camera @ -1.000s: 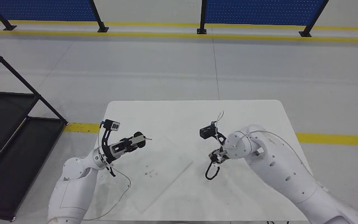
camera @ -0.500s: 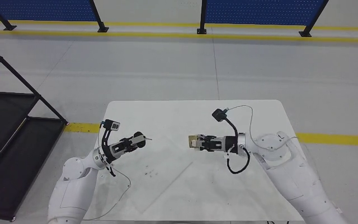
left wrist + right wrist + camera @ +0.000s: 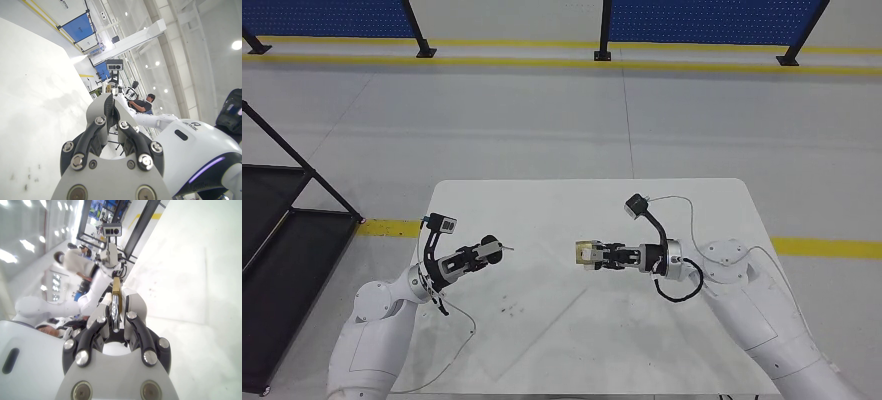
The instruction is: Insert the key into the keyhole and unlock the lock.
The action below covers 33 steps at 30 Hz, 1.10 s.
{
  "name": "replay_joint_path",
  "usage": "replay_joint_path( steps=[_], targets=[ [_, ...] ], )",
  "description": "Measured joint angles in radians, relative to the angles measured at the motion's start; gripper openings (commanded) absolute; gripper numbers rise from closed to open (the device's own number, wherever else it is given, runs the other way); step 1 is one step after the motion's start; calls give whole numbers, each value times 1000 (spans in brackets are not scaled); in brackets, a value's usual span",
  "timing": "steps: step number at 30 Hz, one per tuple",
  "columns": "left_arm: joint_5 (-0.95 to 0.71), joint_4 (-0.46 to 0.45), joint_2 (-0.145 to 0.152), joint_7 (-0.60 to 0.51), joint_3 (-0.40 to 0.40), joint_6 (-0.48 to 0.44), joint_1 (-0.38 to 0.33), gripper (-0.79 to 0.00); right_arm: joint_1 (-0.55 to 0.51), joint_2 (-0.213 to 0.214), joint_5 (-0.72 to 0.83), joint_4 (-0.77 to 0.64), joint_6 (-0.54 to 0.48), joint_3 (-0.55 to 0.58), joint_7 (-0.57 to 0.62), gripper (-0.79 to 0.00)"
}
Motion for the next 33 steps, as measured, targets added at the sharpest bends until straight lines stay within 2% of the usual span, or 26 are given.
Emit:
replay_joint_path(
  steps=[5, 8, 12, 18, 33],
  targets=[
    [0, 0, 0, 0, 0, 0, 0, -785, -6, -1, 6, -1, 4, -2, -7, -785],
    [0, 0, 0, 0, 0, 0, 0, -785, -36, -8, 88, 5, -9, -8, -35, -785],
    [0, 0, 0, 0, 0, 0, 0, -785, -49, -23, 223, 45, -28, -35, 4, -785],
    [0, 0, 0, 0, 0, 0, 0, -785, -47, -41, 333, 106, -15, -67, 47, -785],
    [0, 0, 0, 0, 0, 0, 0, -785, -55, -62, 342, 157, 4, -95, 51, -785]
  ],
)
